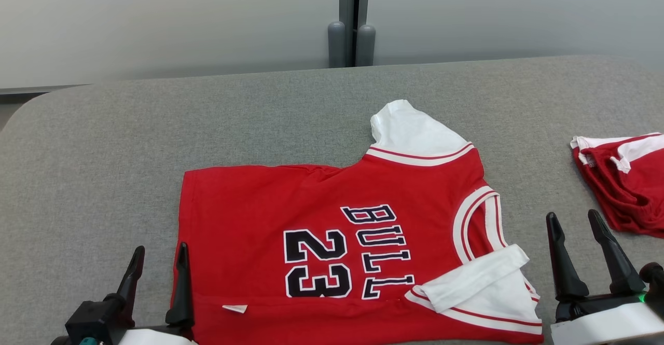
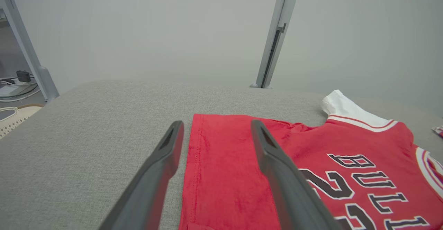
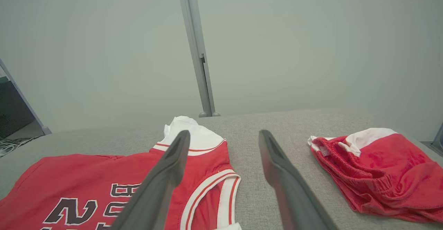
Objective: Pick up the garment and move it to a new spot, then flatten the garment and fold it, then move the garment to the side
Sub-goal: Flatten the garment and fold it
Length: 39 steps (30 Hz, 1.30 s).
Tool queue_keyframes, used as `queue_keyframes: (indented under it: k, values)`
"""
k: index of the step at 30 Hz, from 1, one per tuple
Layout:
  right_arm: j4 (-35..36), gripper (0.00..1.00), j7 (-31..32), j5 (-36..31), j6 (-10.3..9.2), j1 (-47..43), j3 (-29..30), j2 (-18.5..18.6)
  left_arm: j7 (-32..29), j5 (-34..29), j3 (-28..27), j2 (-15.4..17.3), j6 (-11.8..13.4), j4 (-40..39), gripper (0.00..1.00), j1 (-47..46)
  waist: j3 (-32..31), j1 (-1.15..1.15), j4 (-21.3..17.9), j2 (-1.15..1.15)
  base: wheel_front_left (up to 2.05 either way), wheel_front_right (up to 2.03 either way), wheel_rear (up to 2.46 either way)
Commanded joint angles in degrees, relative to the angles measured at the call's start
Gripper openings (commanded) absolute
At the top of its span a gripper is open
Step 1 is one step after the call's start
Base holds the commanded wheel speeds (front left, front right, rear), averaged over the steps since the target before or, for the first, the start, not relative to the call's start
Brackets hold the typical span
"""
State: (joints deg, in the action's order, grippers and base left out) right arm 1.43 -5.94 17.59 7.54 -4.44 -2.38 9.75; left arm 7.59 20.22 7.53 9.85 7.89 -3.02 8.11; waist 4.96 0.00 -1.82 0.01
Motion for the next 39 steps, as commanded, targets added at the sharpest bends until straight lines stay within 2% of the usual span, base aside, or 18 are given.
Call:
queue_keyframes:
  k: [1, 5, 11, 15, 19, 27, 28, 29, 34, 39]
  values:
    - [0.4, 1.00, 0.3, -0.2, -0.11, -0.1, 0.1, 0.0, 0.0, -0.3, 0.0, 0.2, 0.2, -0.1, 1.00, -0.8, 0.1, 0.00, 0.0, -0.01, 0.00, 0.00, 0.00]
    - [0.4, 1.00, 0.5, -0.2, -0.11, 0.2, 0.4, -0.3, -0.4, -0.8, 0.3, 0.8, 0.1, 0.6, 1.00, -2.3, 0.9, 0.00, -0.2, -0.01, 0.00, 0.00, 0.00]
    - [1.4, 1.00, 0.7, -0.6, -0.11, 1.5, 0.8, -0.3, -4.1, 0.8, 2.0, 0.7, -2.4, 5.3, 1.00, -10.6, 4.8, 0.00, 0.2, -0.01, 0.00, 0.00, 0.00]
    - [2.1, 1.00, 0.9, -0.3, -0.11, 3.3, 0.0, -0.3, -6.6, 3.4, 1.6, 0.7, -5.0, 13.5, 1.00, -19.8, 8.3, 0.00, -0.5, -0.01, 0.00, 0.00, 0.00]
    - [1.7, 1.00, 0.4, -0.2, -0.11, 4.9, -1.0, -0.3, -8.2, 5.8, 0.8, 1.2, -7.7, 25.2, 1.00, -28.4, 11.2, 0.00, -1.6, -0.01, 0.00, 0.00, 0.00]
    - [-0.5, 1.00, -0.2, 0.4, -0.11, 7.1, -1.5, -0.5, -11.0, 7.4, 0.7, 2.4, -10.9, 43.1, 1.00, -39.9, 14.2, 0.00, -3.0, -0.01, 0.00, 0.00, 0.00]
    - [-0.7, 1.00, -0.3, 0.5, -0.11, 7.2, -1.3, -0.4, -11.3, 7.3, 1.0, 2.5, -11.1, 44.5, 0.45, -40.8, 14.4, 0.00, -2.9, -0.01, 0.00, 0.00, 0.00]
    - [-1.1, 1.00, -0.4, 0.5, -0.11, 7.4, -1.1, -0.3, -11.4, 7.2, 1.4, 2.6, -11.5, 45.6, 0.00, -41.5, 14.5, 0.00, -2.9, -0.01, 0.00, 0.00, 0.00]
    - [-4.4, 1.00, 0.6, 2.0, -0.11, 9.4, 0.7, 1.4, -8.6, 6.7, 2.5, 2.5, -12.7, 50.0, 0.00, -44.3, 14.6, 0.00, -2.2, -0.01, 0.00, 0.00, 0.00]
    - [-9.3, 1.00, 1.9, 3.0, -0.08, 14.7, 2.9, 3.6, -6.5, 6.3, 3.9, 0.9, -13.3, 52.2, 0.00, -46.9, 15.8, 0.00, -0.3, -0.01, 0.00, 0.00, 0.00]
